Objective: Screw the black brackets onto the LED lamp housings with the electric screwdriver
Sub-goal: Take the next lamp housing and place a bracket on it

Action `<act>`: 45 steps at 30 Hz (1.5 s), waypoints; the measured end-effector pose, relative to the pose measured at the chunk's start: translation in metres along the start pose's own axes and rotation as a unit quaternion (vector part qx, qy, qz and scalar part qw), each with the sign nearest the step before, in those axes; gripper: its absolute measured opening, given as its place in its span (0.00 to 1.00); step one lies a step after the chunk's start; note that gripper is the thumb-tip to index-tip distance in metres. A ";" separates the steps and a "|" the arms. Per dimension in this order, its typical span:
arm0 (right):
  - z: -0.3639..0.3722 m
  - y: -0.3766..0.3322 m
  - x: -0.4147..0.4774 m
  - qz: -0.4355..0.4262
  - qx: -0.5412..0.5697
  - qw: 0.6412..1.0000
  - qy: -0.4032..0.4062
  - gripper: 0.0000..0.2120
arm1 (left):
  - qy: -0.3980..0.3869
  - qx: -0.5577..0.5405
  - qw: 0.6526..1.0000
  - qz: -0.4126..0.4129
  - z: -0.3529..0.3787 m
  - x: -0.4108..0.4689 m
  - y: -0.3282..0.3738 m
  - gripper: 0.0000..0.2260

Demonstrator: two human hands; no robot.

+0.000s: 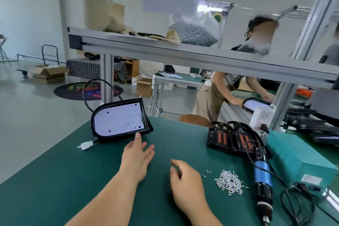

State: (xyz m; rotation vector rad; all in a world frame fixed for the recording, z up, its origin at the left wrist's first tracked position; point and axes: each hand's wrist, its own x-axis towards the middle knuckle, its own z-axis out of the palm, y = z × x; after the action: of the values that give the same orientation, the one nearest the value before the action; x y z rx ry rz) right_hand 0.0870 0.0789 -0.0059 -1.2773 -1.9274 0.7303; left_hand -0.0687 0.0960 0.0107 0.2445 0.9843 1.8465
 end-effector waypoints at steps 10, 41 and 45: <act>-0.001 0.004 -0.003 0.014 0.056 0.998 -0.018 0.07 | 0.064 -0.090 0.993 -0.039 -0.001 0.028 0.030 0.08; -0.008 0.002 0.005 0.072 0.391 0.918 0.011 0.34 | -0.006 -0.132 0.988 -0.074 0.038 -0.055 -0.046 0.06; -0.017 -0.003 0.005 0.057 0.521 0.851 -0.002 0.57 | -0.114 0.078 0.988 0.068 0.038 -0.062 -0.061 0.06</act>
State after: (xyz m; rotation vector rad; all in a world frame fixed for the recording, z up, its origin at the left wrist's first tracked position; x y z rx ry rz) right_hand 0.0976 0.0832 0.0078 -0.6633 -1.0923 1.5436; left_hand 0.0244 0.0748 0.0069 0.6174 0.9725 1.8158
